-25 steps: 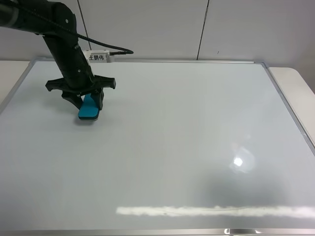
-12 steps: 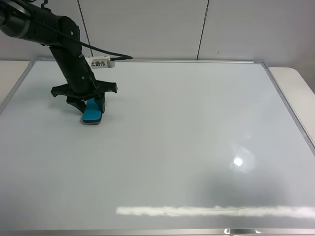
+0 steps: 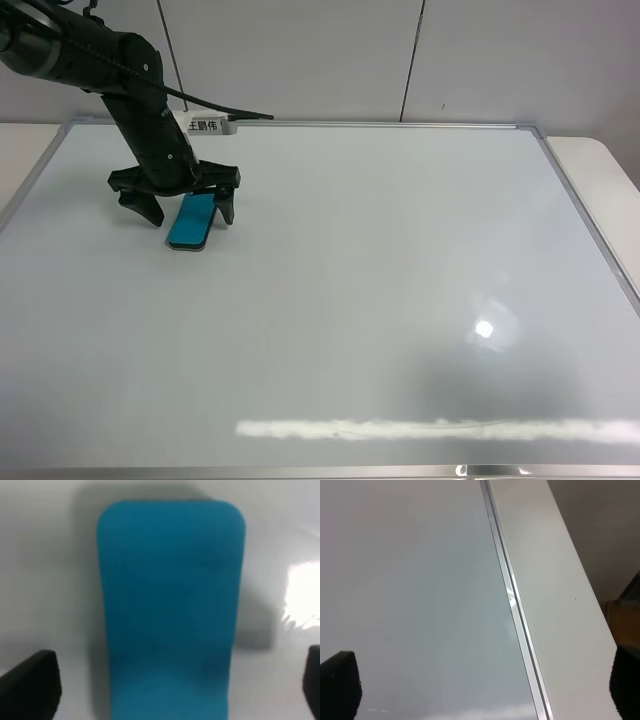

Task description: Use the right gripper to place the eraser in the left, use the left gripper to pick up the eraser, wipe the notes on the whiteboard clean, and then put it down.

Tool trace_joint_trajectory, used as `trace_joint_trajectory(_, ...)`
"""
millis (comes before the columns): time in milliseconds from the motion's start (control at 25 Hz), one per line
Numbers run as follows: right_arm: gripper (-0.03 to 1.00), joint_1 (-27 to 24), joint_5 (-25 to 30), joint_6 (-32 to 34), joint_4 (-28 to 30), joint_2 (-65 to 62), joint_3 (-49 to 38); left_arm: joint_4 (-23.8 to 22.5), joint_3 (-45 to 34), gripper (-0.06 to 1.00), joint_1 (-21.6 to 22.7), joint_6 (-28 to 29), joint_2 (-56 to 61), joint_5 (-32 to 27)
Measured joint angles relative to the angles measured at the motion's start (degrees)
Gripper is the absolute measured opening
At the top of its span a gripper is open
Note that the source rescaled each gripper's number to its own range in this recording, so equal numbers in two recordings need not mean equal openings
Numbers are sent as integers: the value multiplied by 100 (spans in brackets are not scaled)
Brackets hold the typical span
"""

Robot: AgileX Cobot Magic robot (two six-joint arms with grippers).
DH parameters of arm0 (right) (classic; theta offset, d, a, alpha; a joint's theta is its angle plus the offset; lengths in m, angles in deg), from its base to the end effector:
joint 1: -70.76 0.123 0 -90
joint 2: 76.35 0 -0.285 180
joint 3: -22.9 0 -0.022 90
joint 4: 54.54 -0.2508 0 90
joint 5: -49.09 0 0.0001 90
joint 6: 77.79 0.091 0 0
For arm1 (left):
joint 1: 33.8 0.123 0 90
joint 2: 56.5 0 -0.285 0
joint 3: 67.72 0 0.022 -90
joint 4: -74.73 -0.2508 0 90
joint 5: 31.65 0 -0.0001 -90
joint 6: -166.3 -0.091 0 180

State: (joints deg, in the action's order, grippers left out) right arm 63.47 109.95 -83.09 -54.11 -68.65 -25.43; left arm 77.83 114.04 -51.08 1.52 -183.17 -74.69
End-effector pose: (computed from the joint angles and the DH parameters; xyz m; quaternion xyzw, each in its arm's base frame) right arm -0.0056 0.0001 0.2783 0.0150 0.8520 -0.0611 0.5197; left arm 0.3880 -0.1242 0.1372 0.0002 0.9943 -0.0490 0.0950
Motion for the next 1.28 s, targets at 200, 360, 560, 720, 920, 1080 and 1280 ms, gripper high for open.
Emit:
trace_joint_trajectory(200,100,0,0,0,0,0,0,-310,0,98,0,-134,442,-65)
trace_joint_trajectory(360,100,0,0,0,0,0,0,-750,-5,99,0,-158,1187,-107)
trace_joint_trajectory(560,100,0,0,0,0,0,0,-878,-36,99,0,-158,2325,-126)
trace_joint_trajectory(720,100,0,0,0,0,0,0,-1027,-485,99,0,-172,3386,4)
trace_joint_trajectory(920,100,0,0,0,0,0,0,-1174,-1333,99,187,-175,4781,687)
trace_joint_trajectory(1080,100,0,0,0,0,0,0,-1239,-1998,99,432,-175,5728,825)
trace_joint_trajectory(1280,100,0,0,0,0,0,0,-1252,-2684,99,607,-175,7030,833)
